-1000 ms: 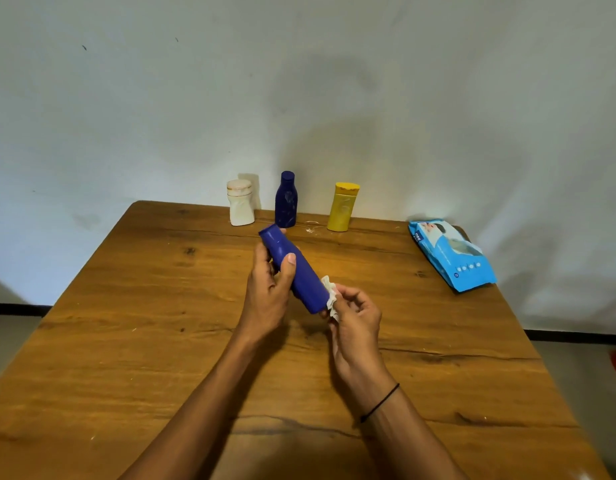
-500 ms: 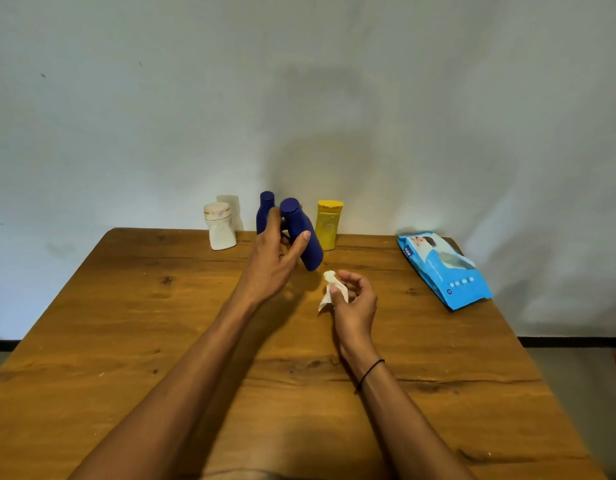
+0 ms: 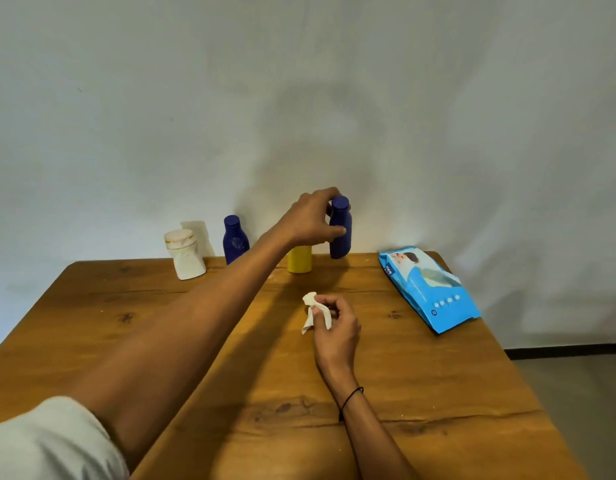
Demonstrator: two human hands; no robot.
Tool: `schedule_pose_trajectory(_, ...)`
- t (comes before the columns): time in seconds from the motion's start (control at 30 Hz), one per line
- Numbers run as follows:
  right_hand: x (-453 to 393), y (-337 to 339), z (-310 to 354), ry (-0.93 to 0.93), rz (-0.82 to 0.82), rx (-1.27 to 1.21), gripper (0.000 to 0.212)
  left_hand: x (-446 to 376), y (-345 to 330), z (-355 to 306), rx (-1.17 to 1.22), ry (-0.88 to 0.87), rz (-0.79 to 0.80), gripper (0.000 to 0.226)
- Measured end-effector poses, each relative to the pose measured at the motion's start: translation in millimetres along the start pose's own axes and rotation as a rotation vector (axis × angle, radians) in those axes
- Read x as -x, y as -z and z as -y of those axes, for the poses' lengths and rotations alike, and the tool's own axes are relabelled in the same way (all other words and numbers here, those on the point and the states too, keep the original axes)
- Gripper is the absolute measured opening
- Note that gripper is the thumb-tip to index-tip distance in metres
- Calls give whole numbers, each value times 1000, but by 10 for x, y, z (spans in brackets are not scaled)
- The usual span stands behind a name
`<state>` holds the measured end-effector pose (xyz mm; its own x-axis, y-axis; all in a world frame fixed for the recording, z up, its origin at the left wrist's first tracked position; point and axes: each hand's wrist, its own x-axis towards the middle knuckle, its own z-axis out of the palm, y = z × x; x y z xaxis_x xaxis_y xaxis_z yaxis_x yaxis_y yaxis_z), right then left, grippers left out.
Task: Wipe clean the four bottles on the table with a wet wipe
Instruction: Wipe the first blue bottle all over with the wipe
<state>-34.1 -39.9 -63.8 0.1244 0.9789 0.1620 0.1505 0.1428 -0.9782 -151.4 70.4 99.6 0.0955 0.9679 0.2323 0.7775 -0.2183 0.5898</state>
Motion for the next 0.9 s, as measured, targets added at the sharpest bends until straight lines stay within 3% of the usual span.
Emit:
schedule_pose_trajectory(0.23, -75, -12, -54, 25, 16, 9, 23, -517, -237, 1, -125, 15, 199, 62)
schedule_pose_trajectory(0.53, -84, -19, -45, 8, 38, 8, 24, -662, -440, 33, -234, 58, 293, 53)
schedule_pose_trajectory(0.9, -110, 27, -6, -7, 25, -45, 25, -682, -485, 24, -392, 23, 328, 60)
